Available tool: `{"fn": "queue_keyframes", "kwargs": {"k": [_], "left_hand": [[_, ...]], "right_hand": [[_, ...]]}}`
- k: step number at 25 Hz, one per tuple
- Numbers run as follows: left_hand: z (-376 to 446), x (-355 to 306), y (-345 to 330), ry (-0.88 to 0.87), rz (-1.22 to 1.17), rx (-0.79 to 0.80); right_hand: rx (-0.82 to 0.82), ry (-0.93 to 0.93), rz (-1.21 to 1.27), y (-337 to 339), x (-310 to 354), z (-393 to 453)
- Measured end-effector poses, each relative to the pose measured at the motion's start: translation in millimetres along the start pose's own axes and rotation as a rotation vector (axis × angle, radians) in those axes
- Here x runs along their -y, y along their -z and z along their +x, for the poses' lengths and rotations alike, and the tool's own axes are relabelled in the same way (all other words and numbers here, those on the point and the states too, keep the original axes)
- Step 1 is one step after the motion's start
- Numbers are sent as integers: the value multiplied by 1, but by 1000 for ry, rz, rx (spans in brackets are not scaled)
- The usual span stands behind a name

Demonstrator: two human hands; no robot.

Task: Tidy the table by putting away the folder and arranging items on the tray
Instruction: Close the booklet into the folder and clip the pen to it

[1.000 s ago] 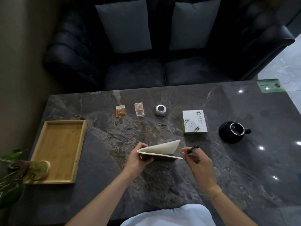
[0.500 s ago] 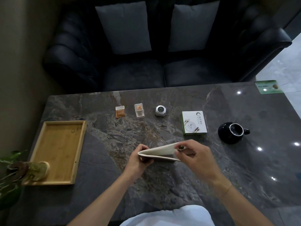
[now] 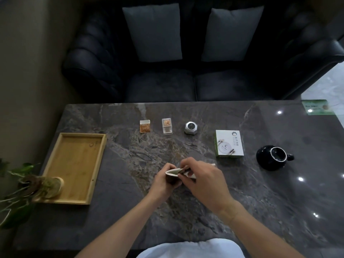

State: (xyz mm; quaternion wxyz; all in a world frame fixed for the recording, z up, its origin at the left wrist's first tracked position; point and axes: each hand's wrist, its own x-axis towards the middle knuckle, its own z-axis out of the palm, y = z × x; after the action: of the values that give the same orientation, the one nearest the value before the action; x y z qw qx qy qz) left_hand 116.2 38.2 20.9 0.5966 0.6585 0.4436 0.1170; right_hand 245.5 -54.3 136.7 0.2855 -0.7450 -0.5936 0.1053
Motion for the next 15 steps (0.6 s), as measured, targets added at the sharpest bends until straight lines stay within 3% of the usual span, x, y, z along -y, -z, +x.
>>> {"fn": "queue_keyframes", "kwargs": {"k": [9,13,15], "left_hand": [[-1,-5,2,-2,-23,19],[-2,-3,2,-13,-13,48],[1,5,-1,-57,6,-12]], "right_hand": [[101,48,0,-8,16,16],[45,68,-46,-14,20,16],[32,37,-36,-16,22,17]]}}
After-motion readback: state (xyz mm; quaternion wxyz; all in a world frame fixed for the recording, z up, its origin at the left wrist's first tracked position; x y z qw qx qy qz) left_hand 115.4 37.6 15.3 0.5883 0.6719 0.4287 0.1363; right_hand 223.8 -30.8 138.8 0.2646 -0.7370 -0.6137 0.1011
